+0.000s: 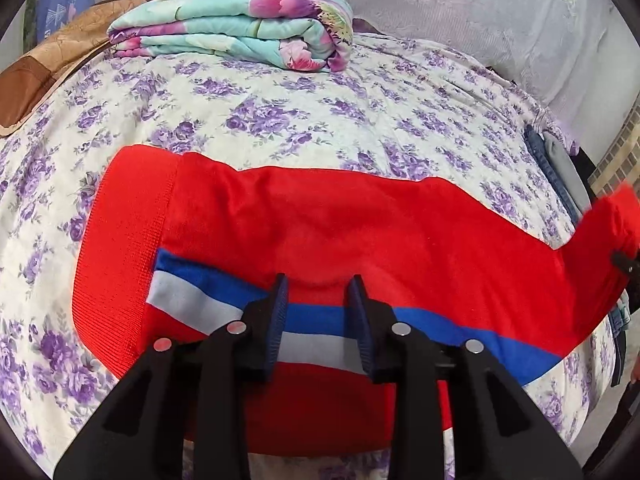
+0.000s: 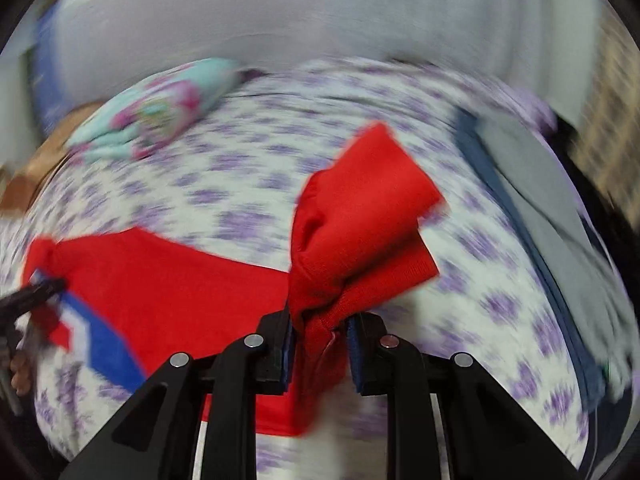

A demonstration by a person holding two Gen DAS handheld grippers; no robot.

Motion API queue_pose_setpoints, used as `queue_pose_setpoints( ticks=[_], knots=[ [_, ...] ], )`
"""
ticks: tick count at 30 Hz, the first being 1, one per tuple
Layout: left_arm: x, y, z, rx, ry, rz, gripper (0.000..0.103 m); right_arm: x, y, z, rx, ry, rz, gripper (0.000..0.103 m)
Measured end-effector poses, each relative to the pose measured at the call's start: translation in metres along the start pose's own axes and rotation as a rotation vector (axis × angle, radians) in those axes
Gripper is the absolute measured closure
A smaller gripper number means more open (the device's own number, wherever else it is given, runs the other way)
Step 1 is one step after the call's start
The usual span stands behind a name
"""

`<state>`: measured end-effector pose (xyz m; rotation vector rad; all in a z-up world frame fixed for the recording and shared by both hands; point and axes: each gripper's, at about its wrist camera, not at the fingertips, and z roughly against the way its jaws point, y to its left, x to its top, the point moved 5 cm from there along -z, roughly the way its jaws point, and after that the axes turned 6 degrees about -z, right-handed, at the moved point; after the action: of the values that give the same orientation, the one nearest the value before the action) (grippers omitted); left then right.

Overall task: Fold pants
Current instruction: 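Lift the folded cuff end with the right tool toward the waistband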

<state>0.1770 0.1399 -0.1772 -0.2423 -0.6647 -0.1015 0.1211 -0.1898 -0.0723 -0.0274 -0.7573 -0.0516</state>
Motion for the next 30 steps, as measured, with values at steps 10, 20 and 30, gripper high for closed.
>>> queue_pose_setpoints(
  ticks=[10, 20, 30],
  knots=[
    [-0.002, -0.001, 0.001, -0.02, -0.002, 0.003, 0.07, -0.028, 0.111, -0.062, -0.055, 0.13, 0.335, 0.079],
    [-0.002, -0.002, 0.001, -0.019, -0.003, 0.005, 0.069, -0.056, 0.133, -0.05, 0.046, 0.236, 0.429, 0.062],
    [-0.003, -0.002, 0.001, -0.019, -0.004, 0.004, 0.069, -0.043, 0.139, -0.038, 0.093, 0.247, 0.412, 0.04]
  ],
)
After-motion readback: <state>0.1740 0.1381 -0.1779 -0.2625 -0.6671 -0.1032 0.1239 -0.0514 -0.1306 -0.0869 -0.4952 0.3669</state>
